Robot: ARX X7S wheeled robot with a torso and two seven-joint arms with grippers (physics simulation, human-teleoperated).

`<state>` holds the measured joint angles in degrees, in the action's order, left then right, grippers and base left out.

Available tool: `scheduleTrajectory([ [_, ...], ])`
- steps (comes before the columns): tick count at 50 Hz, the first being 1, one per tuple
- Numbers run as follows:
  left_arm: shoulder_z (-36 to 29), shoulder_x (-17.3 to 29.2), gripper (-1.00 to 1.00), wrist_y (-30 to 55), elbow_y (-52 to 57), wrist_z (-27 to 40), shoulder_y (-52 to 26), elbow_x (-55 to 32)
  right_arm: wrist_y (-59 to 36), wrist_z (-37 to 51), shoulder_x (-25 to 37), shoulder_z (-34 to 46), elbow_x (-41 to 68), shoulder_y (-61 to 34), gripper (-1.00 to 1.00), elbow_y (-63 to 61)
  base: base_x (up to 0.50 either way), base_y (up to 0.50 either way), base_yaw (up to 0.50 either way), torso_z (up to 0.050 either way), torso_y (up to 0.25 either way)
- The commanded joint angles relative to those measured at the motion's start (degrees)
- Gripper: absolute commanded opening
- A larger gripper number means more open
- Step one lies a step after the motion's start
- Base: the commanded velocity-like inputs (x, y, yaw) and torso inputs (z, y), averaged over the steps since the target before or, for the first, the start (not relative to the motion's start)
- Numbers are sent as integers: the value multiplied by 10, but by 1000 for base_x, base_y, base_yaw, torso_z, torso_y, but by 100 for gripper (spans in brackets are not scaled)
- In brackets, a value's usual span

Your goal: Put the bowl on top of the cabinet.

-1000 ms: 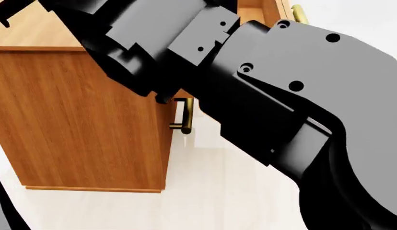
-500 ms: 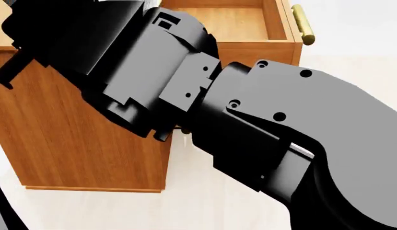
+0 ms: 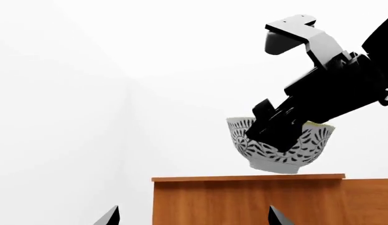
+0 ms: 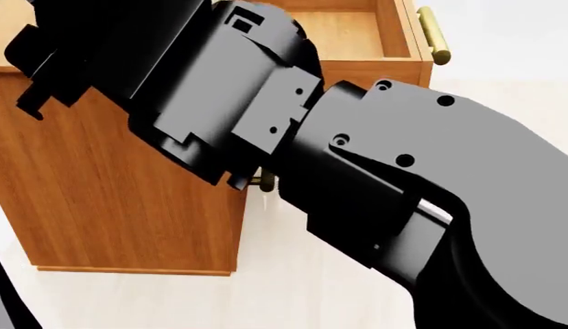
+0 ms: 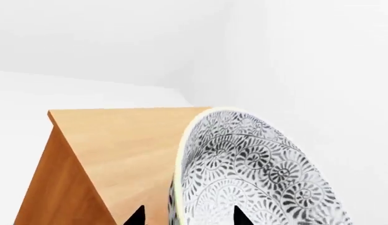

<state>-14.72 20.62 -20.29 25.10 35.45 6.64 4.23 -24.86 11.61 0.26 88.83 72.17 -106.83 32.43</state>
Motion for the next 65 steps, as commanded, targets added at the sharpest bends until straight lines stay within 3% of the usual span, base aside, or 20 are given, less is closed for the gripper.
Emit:
scheduleTrajectory([
  [1, 2, -1, 100, -11, -3, -2, 1, -1, -4, -25, -3, 3, -7, -42, 100, 21, 0, 0, 0, 0, 0],
  [17, -6, 0, 100, -13, -5, -2, 3, 3, 9, -50, -3, 3, 29, -151, 100, 34, 0, 0, 0, 0, 0],
  [32, -11, 2, 100, -13, -6, 0, 5, 5, 44, -81, -3, 11, 217, -277, 100, 123, 0, 0, 0, 0, 0],
  [34, -9, 3, 100, -14, -7, 1, 4, 3, 18, -111, -3, -49, 151, -282, 100, 161, 0, 0, 0, 0, 0],
  [38, -11, 3, 100, -17, -9, 2, 6, 5, 11, -120, -3, -70, 77, -282, 100, 247, 0, 0, 0, 0, 0],
  [40, -13, 3, 100, -16, -12, 1, 5, 5, -5, -139, -3, -127, 9, -282, 100, 287, 0, 0, 0, 0, 0],
  [46, -17, 2, 100, -16, -18, 2, 4, 10, -60, -205, -3, -464, -400, -282, 100, 372, 0, 0, 0, 0, 0],
  [49, -17, 3, 100, -16, -26, 3, 3, 11, -73, -245, -2, -674, -648, -282, 100, 387, 0, 0, 0, 0, 0],
  [52, -17, 2, 100, -15, -28, 4, 2, 15, -78, -262, 11, -799, -805, -282, 100, 379, 0, 0, 0, 0, 0],
  [59, -20, 2, 100, -10, -30, 6, 1, 21, -70, -251, 77, -861, -851, -282, 100, 373, 0, 0, 0, 0, 0],
  [65, -25, 1, 100, -4, -32, 5, -1, 30, -20, -174, 137, -876, -839, -282, 100, 355, 0, 0, 0, 0, 0],
])
